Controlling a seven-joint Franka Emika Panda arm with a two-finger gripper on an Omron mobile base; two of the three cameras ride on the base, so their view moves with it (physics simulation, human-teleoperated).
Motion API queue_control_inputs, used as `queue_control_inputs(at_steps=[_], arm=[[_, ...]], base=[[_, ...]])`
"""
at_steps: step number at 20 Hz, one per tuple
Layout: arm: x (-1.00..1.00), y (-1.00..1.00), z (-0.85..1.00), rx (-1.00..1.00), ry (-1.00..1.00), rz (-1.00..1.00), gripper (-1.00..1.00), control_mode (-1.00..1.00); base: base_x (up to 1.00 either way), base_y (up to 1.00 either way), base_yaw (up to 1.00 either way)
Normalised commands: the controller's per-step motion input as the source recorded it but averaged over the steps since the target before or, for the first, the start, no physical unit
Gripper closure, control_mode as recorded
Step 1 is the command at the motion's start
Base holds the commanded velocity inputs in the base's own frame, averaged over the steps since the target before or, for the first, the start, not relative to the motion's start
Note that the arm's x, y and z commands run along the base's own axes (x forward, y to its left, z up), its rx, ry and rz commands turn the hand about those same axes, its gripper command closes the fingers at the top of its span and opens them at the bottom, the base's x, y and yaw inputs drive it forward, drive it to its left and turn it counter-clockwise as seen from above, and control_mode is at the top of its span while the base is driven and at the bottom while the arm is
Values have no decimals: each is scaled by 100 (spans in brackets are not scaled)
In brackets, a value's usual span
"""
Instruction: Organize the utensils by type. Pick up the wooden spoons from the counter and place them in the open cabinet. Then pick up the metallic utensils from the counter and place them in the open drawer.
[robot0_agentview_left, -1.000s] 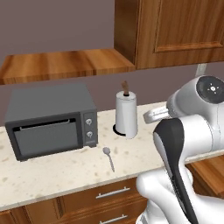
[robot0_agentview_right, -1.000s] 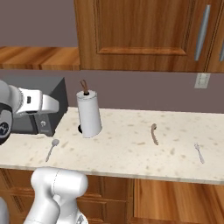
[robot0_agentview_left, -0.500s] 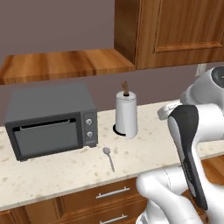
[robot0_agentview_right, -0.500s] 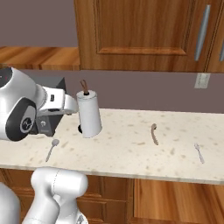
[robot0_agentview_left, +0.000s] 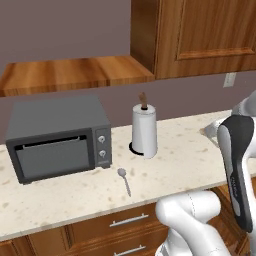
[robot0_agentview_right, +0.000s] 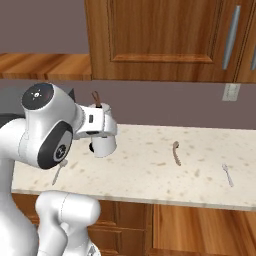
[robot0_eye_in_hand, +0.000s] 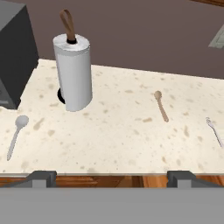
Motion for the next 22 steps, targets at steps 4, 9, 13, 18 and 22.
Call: queue_control_inputs(at_steps=[4,9,13,18,22], arm=[[1,-63,-5,0,0,0,-100,-100],[14,-52,-8,0,1,0,-100,-100],[41,-25,-16,0,8,0,-100,-100],[34,-15,-29,0,6,0,-100,-100],[23,-13,-35,0,0,0,-100,-100]], base=[[0,0,0],[0,0,0],[0,0,0],[0,0,0],[0,0,0]])
